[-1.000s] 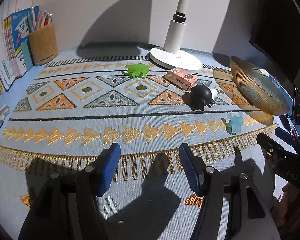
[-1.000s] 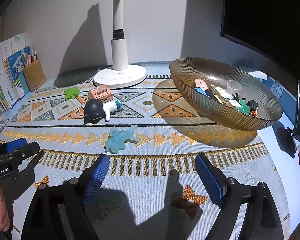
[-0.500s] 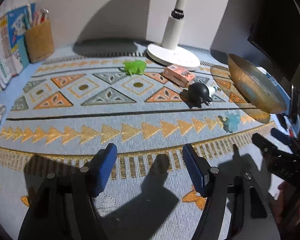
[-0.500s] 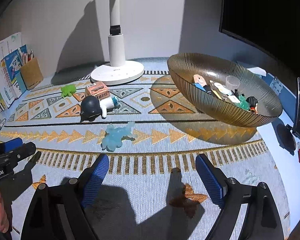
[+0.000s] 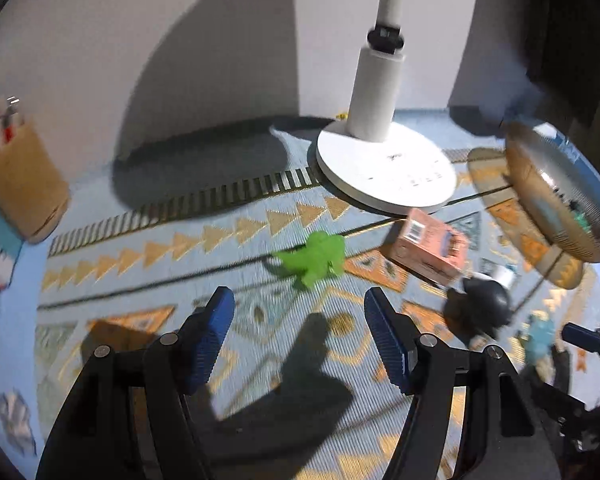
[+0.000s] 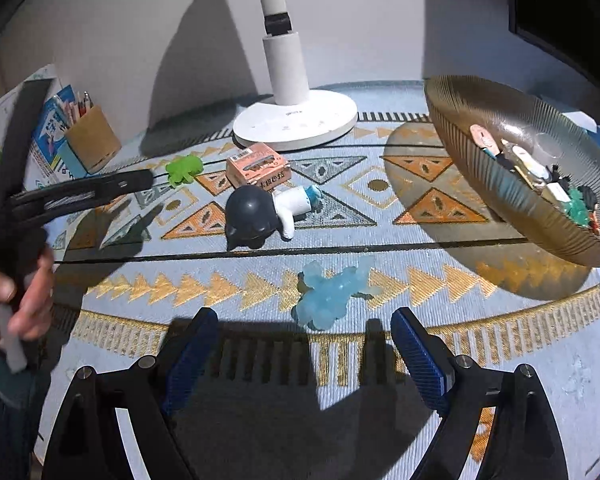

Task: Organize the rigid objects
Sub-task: 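Grasp the green dinosaur with the left gripper while the right grasps the light-blue figure, then carry the green dinosaur and light-blue figure over the amber bowl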

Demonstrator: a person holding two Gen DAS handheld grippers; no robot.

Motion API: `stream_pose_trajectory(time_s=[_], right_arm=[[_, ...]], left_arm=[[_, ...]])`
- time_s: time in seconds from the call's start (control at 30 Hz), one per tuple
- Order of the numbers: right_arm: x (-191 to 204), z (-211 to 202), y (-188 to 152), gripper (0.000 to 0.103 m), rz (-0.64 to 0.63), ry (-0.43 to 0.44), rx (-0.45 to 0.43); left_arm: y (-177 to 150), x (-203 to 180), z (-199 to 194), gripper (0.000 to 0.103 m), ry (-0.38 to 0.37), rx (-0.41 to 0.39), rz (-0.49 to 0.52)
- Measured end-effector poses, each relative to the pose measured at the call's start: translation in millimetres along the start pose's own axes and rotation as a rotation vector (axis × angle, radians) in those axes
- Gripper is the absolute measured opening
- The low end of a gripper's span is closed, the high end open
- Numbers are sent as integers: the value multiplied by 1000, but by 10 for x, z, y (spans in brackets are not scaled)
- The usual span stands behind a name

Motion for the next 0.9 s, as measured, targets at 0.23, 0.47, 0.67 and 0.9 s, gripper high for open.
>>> stream_pose_trajectory(time_s=[0.23, 0.47, 0.67, 0.9], right_arm=[[-85, 63, 2, 76, 33, 26, 2], [-39, 111, 43, 44, -6, -44, -5], [15, 58, -1, 28, -27, -19, -14], [-68, -262, -150, 27, -89, -31, -74]], left_arm=[[130, -123, 343, 56, 8, 36, 57], [187, -174, 366, 36, 8, 23, 65], [150, -278, 36, 36, -24, -38, 55], [-113, -546, -476, 36, -79, -82, 41]])
Point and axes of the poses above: each gripper's, at about its wrist camera, not at the fingertips, and z roughly the way its jaws point, x to its left, y to its top, the point moved 7 cm from there along z, roughly the way its jaws point, and after that the axes turned 5 degrees about -y, right-handed, at the moved point
